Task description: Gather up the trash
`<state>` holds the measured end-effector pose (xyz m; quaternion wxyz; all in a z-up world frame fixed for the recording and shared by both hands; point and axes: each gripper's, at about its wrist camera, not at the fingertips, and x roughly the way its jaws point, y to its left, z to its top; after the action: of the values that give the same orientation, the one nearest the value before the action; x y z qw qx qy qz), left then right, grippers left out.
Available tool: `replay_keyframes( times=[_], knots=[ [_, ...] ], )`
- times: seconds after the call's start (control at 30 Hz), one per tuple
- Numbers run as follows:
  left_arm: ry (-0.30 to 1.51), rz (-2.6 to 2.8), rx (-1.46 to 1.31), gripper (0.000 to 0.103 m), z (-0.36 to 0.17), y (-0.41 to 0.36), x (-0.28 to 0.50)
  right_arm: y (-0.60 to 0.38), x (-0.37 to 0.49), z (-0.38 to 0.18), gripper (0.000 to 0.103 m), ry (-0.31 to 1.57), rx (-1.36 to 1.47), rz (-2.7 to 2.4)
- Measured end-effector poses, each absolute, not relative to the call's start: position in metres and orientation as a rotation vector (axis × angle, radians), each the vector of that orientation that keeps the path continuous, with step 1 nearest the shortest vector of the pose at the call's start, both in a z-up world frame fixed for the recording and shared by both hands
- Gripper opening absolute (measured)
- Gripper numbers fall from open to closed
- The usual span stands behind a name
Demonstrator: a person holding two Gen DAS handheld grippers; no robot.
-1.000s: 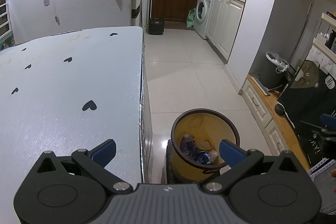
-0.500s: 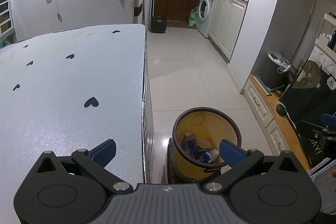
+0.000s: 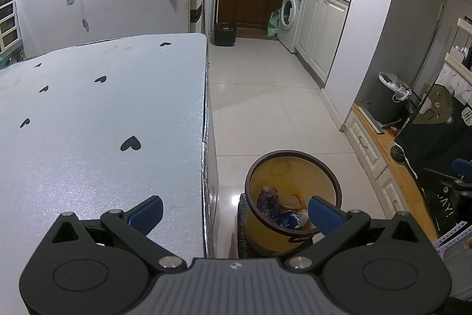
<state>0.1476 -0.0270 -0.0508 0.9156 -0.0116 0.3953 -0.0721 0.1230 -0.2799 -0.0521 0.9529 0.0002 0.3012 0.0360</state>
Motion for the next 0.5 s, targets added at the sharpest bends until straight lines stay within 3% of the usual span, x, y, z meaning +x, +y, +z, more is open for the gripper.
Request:
replay_keyframes(
  times=[0.5],
  knots=[
    [0.812,-0.15,-0.022,0.103,-0.0513,-0.0284,0.1467,-0.2796,0.1228,-0.0525,0.103,0.613,0.001,0.073]
  ],
)
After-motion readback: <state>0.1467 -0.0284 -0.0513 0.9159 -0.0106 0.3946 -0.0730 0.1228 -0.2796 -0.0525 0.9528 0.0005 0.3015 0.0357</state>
